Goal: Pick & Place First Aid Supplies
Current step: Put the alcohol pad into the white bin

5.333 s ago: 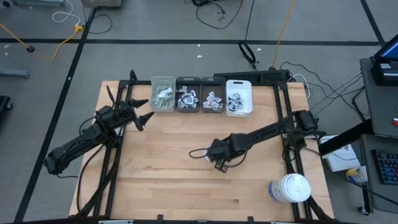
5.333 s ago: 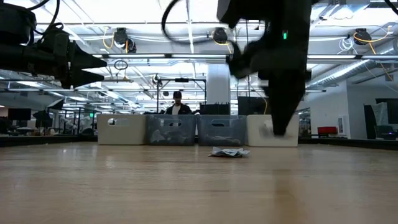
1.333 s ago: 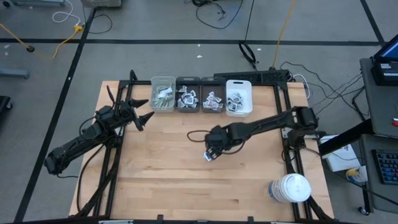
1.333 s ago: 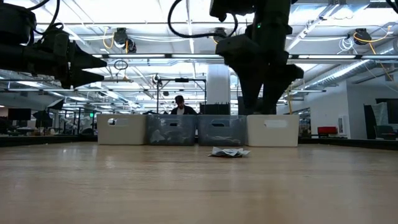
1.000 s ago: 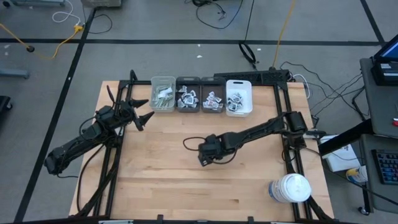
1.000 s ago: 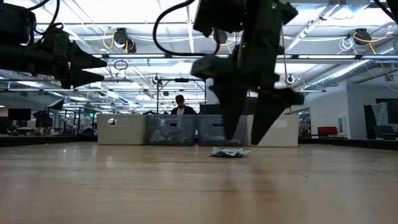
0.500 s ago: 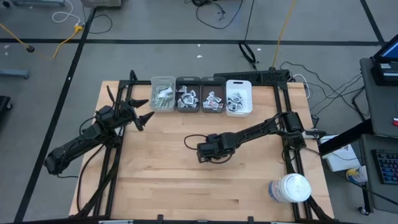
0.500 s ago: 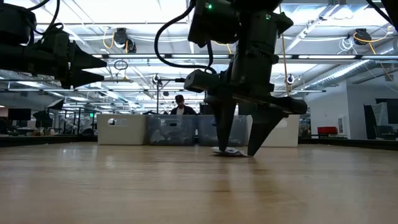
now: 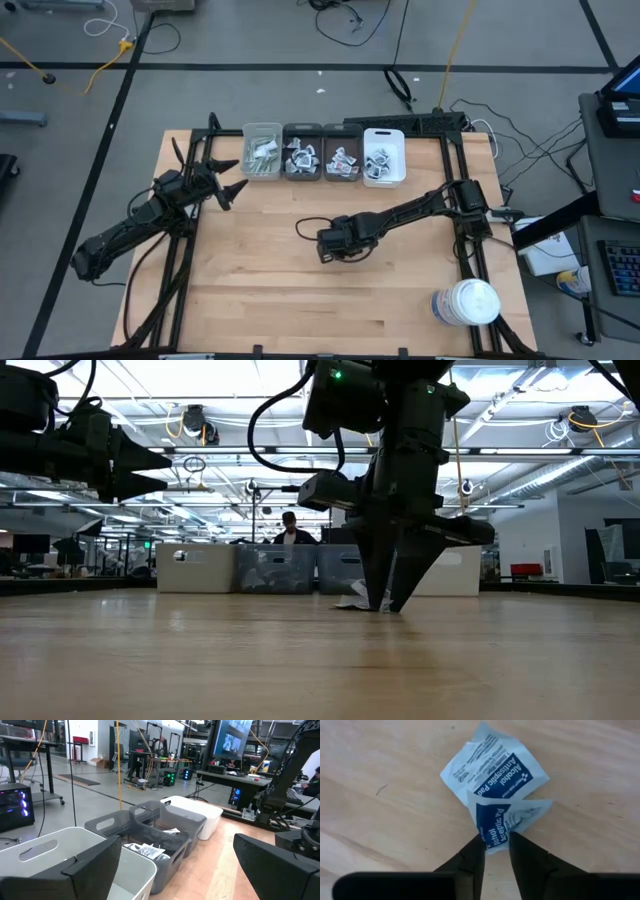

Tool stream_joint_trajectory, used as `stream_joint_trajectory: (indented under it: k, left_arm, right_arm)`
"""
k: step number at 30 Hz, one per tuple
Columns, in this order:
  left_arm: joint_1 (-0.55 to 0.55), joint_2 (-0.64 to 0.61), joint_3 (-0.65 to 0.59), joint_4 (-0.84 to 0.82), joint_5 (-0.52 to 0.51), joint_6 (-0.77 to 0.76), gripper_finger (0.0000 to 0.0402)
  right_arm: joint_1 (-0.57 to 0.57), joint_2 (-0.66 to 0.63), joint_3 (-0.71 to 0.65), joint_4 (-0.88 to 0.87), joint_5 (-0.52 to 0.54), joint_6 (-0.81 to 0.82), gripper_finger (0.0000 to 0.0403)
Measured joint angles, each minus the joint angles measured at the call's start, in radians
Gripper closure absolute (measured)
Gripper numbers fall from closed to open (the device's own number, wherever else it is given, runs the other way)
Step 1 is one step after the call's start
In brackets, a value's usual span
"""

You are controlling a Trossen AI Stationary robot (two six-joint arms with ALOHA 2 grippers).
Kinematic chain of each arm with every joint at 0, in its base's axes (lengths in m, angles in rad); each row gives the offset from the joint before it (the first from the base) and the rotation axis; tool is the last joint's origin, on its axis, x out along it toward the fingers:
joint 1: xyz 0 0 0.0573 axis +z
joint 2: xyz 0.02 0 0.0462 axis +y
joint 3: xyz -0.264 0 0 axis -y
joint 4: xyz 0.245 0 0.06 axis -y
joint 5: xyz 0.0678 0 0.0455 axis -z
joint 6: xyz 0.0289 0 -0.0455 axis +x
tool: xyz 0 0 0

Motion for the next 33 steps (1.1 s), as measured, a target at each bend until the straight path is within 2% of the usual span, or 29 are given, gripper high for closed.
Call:
stream_joint_trajectory:
  k: [9,15,27,33]
  left_arm:
    - [0.0,0.0,0.0,0.0,0.0,0.0,0.0009]
    - [0.0,0.0,0.0,0.0,0.0,0.0,0.0009]
    - [0.0,0.0,0.0,0.0,0.0,0.0,0.0009]
    - [0.0,0.0,0.0,0.0,0.0,0.0,0.0009]
  right_arm:
    - [0.001,-0.078,-0.002,-0.069,0.001,-0.123,0.0331]
    - [0.001,-0.15,-0.002,-0.145,-0.001,-0.306,0.0331]
    - [-0.011,-0.305,-0.001,-0.239,-0.026,-1.061,0.0334]
    - [-0.035,-0.359,0.0,-0.315,-0.027,-1.281,0.0358]
